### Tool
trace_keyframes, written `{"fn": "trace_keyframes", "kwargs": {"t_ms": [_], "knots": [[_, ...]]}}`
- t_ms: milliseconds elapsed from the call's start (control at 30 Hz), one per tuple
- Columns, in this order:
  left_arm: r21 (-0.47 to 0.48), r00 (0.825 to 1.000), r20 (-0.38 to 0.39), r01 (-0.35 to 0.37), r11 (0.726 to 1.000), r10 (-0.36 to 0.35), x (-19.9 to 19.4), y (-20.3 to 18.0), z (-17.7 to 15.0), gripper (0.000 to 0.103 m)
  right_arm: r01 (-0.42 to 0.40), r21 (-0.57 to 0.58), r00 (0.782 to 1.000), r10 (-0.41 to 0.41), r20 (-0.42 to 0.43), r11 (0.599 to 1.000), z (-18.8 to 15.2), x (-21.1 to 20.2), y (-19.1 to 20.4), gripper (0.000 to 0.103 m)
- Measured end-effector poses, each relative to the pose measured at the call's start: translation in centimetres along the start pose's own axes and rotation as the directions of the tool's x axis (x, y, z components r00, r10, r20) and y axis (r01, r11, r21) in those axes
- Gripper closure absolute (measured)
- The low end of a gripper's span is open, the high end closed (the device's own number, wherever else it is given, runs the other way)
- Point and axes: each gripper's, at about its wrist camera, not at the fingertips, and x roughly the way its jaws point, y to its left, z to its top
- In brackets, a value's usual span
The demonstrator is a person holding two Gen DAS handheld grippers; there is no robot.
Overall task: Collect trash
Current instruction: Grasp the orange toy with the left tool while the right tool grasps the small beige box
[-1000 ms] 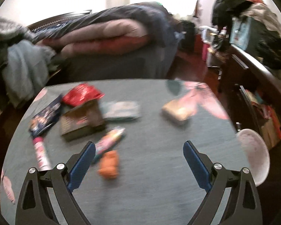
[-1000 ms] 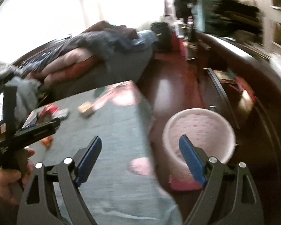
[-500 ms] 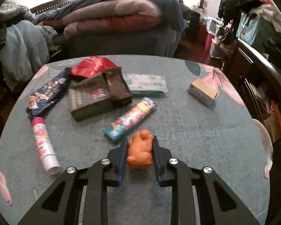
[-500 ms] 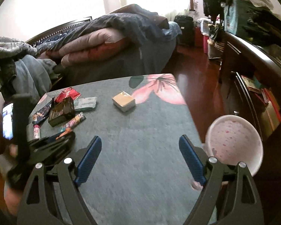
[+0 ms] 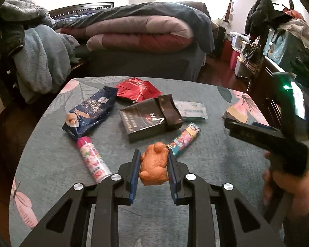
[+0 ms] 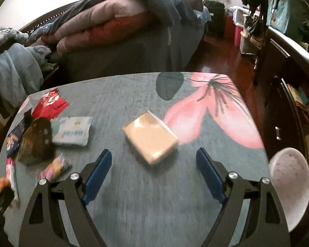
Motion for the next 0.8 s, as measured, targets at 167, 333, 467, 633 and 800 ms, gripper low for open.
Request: {"fn": "trace_keyframes", "kwargs": {"t_ms": [167,333,467,633,800], "knots": [[-0.021,1.000,-0.009,0.007,1.000,-0.007,0.2,0.8,0.2,0.078,0.020,-0.026,1.000,-0.020,0.003,0.999,1.1,0.9,0.8,0.049],[-0.020,1.000,-0.002,0.007,1.000,-0.007,0.0,0.9,0.3,0.078,0.035,-0.072,0.999,-0.036,-0.012,0.997,0.8,0.5,1.5,0.056],[-0.019,1.000,0.008,0.004,1.000,-0.004,-0.9,0.7,0.3,0.078,0.025,-0.057,1.000,-0.025,0.013,0.998,-0.1,-1.5,1.1,0.056],[-0.018,1.000,0.018,0.007,1.000,-0.007,-2.2,-0.2,-0.1,0.078,0.005,-0.015,0.999,-0.004,0.048,1.000,-2.1,-5.3,-0.3,0.056],[-0.011,1.000,0.023,0.020,1.000,-0.020,-3.3,-1.4,-0.6,0.078,0.005,0.010,0.998,-0.006,0.066,1.000,-4.2,-8.5,-1.5,0.056]]}}
